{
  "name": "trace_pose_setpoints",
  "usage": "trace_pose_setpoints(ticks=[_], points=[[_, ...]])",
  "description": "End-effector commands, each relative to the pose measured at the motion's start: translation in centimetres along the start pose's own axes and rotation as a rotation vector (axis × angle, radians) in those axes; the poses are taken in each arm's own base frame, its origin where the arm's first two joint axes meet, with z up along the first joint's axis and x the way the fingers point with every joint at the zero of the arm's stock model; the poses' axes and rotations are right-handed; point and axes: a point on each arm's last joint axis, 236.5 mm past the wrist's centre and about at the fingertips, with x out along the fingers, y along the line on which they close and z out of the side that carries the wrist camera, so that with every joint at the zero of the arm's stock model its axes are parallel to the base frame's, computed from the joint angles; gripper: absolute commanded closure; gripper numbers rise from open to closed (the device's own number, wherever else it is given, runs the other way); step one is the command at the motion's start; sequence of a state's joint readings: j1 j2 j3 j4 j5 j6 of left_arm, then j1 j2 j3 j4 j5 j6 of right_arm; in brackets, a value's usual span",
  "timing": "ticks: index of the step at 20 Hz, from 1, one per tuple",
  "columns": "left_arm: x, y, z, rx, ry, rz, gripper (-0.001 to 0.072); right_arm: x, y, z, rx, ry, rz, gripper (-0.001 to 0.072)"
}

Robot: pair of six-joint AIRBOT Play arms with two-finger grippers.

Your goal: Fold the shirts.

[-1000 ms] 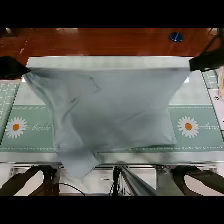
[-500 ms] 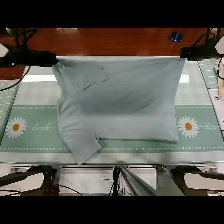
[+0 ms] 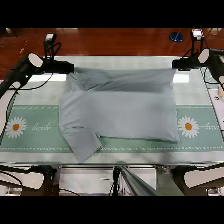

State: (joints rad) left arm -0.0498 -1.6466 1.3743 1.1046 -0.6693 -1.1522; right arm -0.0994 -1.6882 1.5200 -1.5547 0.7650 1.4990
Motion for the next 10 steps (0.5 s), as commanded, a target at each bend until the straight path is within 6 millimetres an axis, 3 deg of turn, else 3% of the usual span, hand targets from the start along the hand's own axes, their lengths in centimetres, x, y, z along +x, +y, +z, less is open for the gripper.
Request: trace_pose_setpoints(ticks=[1,4,6,7,10], points=[[0.8,-0.1,-3.2,0.075,0.120,-0.039,0.0681,-0.2,0.1,-1.7,-0.019,0.073,0.006,0.0695],[-3.1,-0.4,-3.5,0.025,0.202,-0.088,0.0683,-4.1,0.3,-2.4,0.049,0.129,0.049,0.0695],[-5.0,-1.7,-5.6,-0.048,0.312,-0.131,0.0683,-5.7,1.1,-5.0,0.104,0.249,0.107,0.0694],[-5.4,-2.2,-6.6,-0.045,0.359,-0.150,0.0683,-6.0,1.3,-6.7,0.099,0.323,0.113,0.0694],[-4.2,-1.9,-8.4,-0.087,0.408,-0.146,0.0682,-5.0,2.0,-9.4,0.106,0.433,0.138,0.0694]])
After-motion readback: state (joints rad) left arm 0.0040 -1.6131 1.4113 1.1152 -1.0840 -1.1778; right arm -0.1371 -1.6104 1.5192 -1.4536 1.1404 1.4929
